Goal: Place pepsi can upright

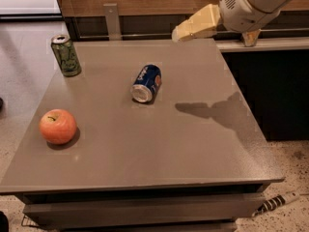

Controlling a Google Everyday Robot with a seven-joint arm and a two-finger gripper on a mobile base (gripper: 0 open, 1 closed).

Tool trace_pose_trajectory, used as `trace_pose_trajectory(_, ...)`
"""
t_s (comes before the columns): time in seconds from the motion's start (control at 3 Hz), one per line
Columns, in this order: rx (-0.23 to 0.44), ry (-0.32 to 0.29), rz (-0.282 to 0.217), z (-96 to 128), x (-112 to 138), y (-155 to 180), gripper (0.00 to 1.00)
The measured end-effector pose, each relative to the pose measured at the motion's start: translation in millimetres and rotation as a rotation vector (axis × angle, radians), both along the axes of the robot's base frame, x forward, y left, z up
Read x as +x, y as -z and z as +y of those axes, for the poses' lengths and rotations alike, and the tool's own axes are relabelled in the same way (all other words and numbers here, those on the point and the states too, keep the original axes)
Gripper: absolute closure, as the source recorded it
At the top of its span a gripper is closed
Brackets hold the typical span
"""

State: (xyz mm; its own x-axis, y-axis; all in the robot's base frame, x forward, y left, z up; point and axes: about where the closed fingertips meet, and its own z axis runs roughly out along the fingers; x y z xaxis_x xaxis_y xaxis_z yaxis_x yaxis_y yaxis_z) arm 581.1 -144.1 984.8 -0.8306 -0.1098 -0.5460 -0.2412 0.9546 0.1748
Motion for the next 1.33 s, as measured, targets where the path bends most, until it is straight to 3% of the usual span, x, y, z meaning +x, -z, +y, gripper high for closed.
trace_pose_trajectory(0.67,-0.013,0.15,0.189,41.4,21.0,16.6,0.0)
trace_pose_trajectory(1.33,-0.031,0.229,0.328,79.0,45.3,56.1,0.0)
